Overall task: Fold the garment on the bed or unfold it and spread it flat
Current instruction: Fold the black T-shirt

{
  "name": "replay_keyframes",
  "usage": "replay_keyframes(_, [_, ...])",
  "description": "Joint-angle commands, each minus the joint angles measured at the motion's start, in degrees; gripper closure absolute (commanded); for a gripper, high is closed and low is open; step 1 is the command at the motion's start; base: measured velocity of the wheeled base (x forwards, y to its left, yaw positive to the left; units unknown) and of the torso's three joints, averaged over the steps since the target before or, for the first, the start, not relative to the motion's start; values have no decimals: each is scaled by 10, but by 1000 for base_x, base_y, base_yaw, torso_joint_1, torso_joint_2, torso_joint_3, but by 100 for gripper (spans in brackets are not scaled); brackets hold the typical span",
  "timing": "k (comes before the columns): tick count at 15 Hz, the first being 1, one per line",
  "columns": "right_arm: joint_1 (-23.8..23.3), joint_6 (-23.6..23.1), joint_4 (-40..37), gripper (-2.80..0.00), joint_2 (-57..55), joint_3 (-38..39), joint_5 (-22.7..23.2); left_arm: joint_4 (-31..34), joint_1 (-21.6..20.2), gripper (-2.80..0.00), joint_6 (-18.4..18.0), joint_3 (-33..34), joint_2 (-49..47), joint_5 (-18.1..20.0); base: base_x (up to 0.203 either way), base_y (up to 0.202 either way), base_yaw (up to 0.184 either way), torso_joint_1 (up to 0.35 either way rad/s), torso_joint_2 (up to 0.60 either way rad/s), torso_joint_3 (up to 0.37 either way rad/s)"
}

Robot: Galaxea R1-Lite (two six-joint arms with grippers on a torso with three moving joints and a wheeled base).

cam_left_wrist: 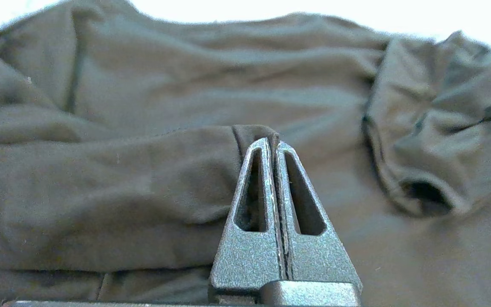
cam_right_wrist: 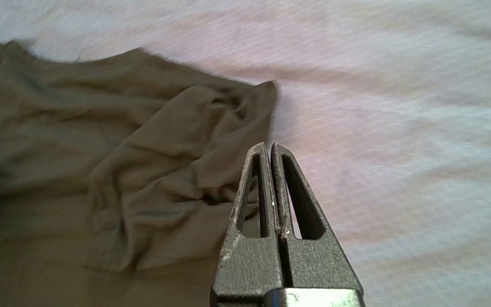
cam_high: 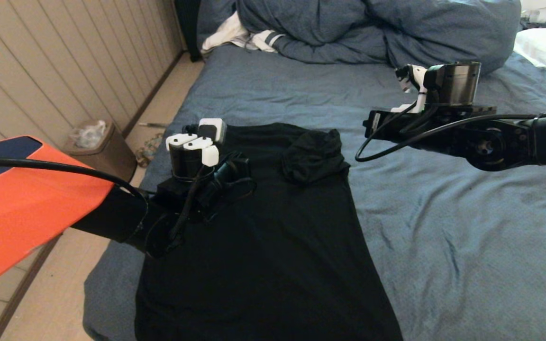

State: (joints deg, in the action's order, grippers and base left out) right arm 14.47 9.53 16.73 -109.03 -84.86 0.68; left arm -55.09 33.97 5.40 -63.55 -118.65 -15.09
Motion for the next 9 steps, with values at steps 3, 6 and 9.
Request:
replay_keyframes(3, [0,0,1,0,-3,0,0,-5,0,0,0,4,-18,-12,0,0,0,0,0,0])
replay_keyframes(6, [0,0,1,0,-3,0,0,-12,0,-280,0,7,-13,-19,0,0,0,0,0,0])
replay_keyframes(9, [1,0,1,0,-4,0,0,-5,-9,-280,0,11,23,-18,0,0,0,0,0,0])
